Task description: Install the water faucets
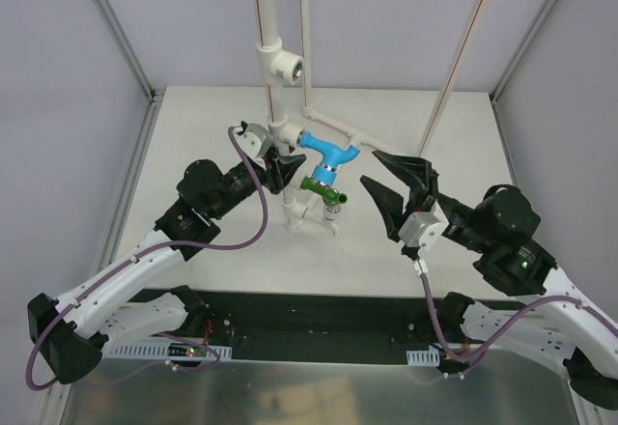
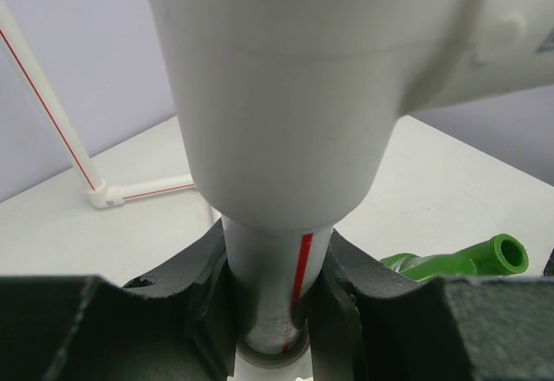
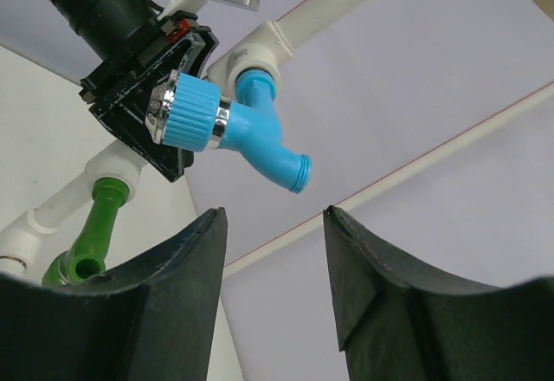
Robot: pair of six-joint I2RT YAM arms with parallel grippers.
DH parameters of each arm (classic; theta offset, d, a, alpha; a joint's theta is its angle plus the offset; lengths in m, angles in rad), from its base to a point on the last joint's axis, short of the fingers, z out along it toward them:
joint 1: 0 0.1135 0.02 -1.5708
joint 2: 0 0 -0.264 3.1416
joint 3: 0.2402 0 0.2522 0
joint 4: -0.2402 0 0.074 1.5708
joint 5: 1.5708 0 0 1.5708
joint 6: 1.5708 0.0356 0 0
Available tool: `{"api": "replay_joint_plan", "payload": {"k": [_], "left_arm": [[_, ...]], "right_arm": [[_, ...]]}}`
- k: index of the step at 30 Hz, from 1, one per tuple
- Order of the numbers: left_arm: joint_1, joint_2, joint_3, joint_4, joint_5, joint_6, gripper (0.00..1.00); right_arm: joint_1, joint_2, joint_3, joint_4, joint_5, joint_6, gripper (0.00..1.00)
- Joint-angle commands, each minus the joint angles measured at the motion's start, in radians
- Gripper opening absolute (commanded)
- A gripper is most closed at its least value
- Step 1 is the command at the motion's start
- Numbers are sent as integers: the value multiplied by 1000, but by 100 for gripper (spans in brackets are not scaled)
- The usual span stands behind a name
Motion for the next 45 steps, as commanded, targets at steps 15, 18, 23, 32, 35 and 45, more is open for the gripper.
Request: {"api": "replay_joint_plan", "payload": {"k": [15, 18, 23, 32, 35, 45], "left_arm": [[-8, -25, 5, -63, 13, -96, 0], [-8, -27, 5, -64, 15, -96, 0], [-8, -30, 5, -64, 13, -96, 0], [-8, -39, -1, -69, 6, -93, 0], [-8, -39, -3, -69, 9, -95, 0], [-8, -37, -5, -69, 15, -95, 0]], "right_arm": [[31, 123, 123, -8, -62, -242, 53], [33, 146, 142, -8, -55, -260, 52], [36, 183, 166, -48, -44, -277, 50], [45, 237, 191, -77, -27, -306, 45], [53, 256, 192, -72, -29, -308, 45], [85, 273, 182, -71, 31, -360, 35]]}}
